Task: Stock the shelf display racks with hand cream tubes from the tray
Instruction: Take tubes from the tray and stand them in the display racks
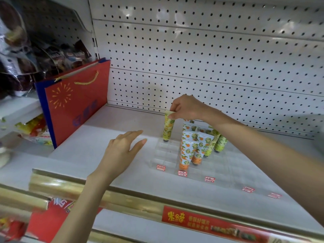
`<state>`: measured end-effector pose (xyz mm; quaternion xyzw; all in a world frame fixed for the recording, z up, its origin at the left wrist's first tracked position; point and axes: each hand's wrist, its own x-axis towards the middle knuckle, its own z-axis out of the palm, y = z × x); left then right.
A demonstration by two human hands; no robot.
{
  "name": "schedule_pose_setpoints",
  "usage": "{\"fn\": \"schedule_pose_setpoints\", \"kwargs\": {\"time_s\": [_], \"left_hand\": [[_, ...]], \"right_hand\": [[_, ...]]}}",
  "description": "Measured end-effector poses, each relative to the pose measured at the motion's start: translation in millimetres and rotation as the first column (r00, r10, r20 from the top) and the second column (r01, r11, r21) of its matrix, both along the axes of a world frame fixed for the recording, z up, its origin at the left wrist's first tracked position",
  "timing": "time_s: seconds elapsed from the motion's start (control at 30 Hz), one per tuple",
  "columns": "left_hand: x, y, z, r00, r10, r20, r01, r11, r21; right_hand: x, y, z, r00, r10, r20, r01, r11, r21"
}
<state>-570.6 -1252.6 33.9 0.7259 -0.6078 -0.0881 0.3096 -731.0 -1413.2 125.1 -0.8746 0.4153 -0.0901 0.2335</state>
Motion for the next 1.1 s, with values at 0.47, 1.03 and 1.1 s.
{"fn": "schedule_pose_setpoints", "kwargs": {"time_s": [0.47, 1.03, 1.1], "left_hand": [[-41.9, 2.5, 58.2, 0.993, 0.015, 0.116, -0.001, 0.993, -0.121], [-303.2, 17.8, 98.9, 0.893, -0.145, 0.425, 0.222, 0.966, -0.136], [-340.4, 20.8, 93.7, 0.885, -0.193, 0.423, 0.247, 0.966, -0.076]], "right_hand": [[-93.2, 33.1, 41.2, 0.984, -0.047, 0.174, 0.078, 0.982, -0.173], [-410.1, 173.3, 7.0, 0.873, -0.473, -0.114, 0.328, 0.745, -0.581], [-447.3, 189.8, -0.3, 0.847, -0.520, -0.112, 0.367, 0.724, -0.584]]}}
